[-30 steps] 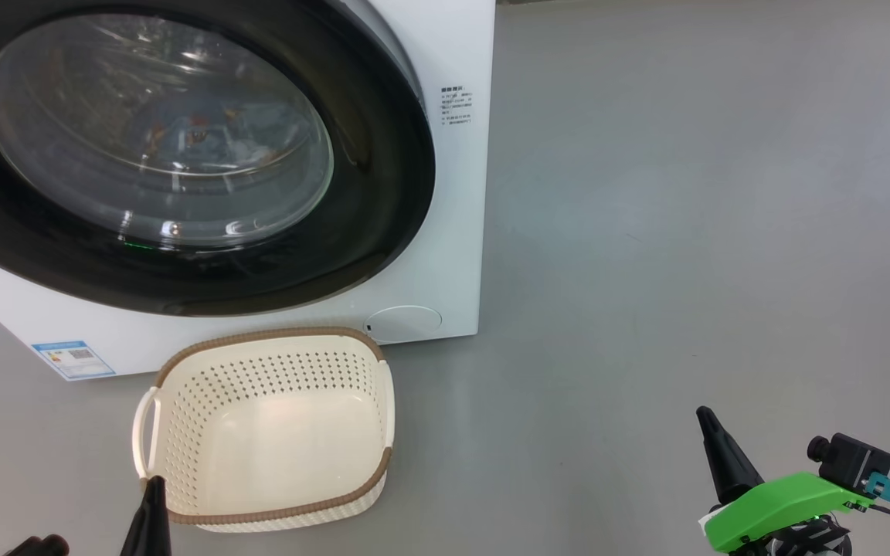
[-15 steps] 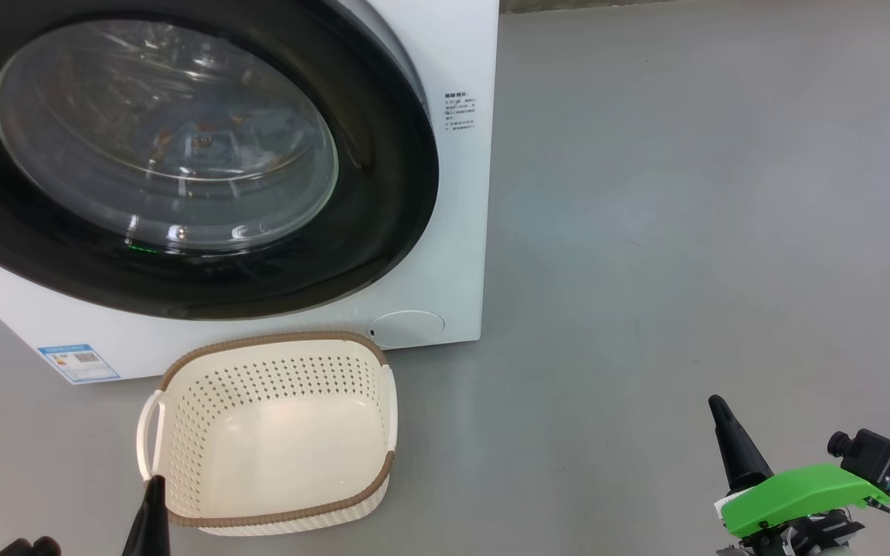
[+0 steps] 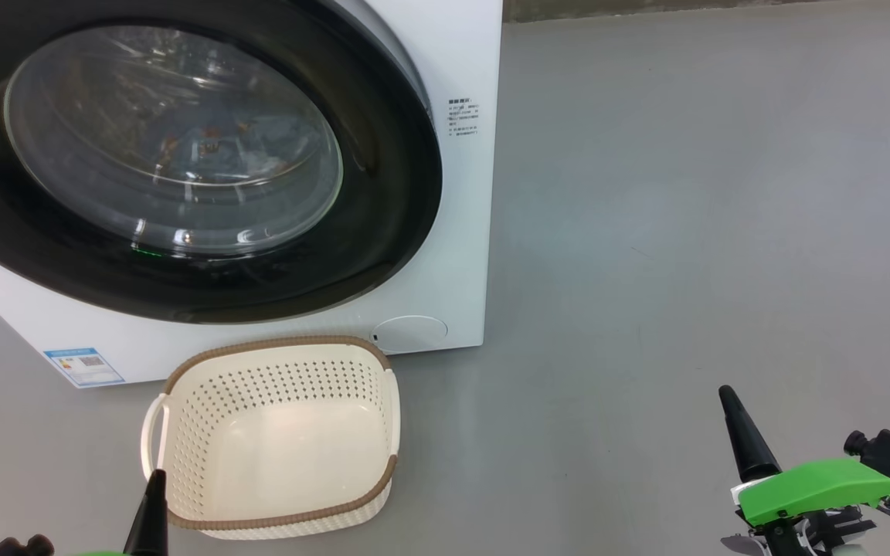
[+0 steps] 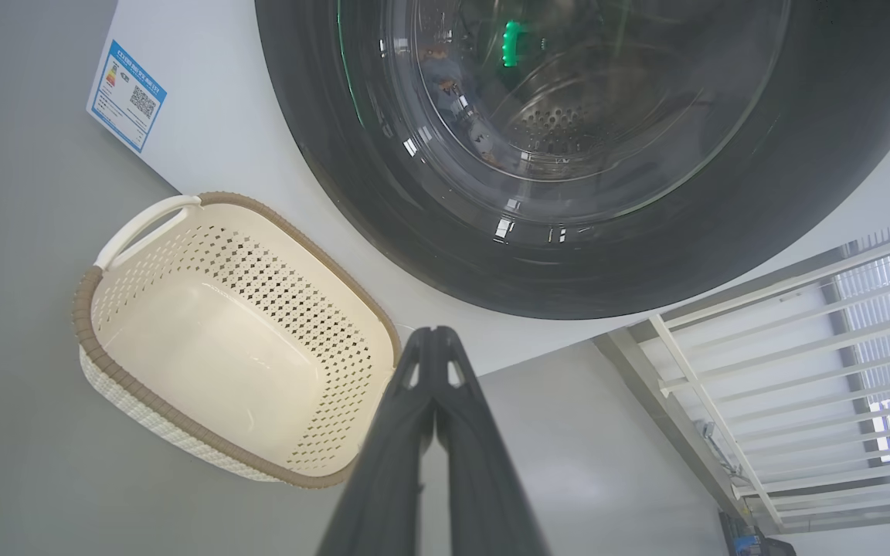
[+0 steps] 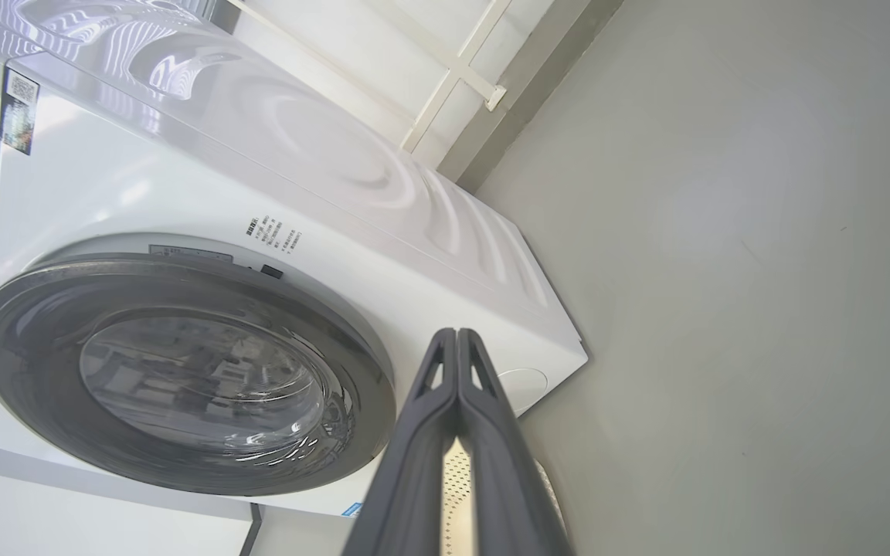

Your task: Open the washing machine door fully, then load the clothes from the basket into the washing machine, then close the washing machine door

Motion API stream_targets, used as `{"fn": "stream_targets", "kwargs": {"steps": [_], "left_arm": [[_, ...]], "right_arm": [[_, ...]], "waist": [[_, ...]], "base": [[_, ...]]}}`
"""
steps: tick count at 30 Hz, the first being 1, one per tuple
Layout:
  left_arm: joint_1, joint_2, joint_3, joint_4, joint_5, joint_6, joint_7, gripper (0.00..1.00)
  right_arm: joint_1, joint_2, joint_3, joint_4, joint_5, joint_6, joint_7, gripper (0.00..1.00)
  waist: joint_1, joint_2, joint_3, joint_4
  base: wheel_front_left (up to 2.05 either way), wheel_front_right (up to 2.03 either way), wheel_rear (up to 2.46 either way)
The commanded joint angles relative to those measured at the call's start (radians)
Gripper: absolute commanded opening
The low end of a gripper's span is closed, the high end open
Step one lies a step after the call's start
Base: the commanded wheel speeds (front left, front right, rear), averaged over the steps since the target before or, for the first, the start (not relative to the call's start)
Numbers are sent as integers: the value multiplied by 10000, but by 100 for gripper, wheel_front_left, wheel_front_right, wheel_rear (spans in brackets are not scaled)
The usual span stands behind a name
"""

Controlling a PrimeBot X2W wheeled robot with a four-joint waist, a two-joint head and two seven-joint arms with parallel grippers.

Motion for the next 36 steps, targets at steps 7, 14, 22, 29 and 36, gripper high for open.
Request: {"fn": "stream_targets", "kwargs": {"steps": [7, 14, 22, 29, 36], "left_arm": [[-523, 66, 297, -249, -848, 17, 243, 0], [-602, 46, 355, -255, -1528, 17, 445, 0], [-692, 23, 421, -263, -2303, 16, 676, 0], [-771, 2, 480, -270, -2982, 16, 879, 0], [-849, -19, 539, -277, -3659, 16, 1082, 0]], "right_arm": [[56, -14, -191, -506, 792, 8, 236, 0], [92, 37, -378, -694, 1429, 8, 435, 0], [134, 95, -591, -908, 2153, 9, 663, 0], [170, 147, -779, -1096, 2788, 9, 863, 0], [207, 199, -967, -1283, 3420, 10, 1063, 0]], "waist": [[-1, 0, -66, 28], [-1, 0, -127, 54], [-1, 0, -198, 83], [-1, 0, -259, 109], [-1, 0, -321, 134]], "base": [[0, 0, 0], [0, 0, 0], [0, 0, 0], [0, 0, 0], [0, 0, 0]]}}
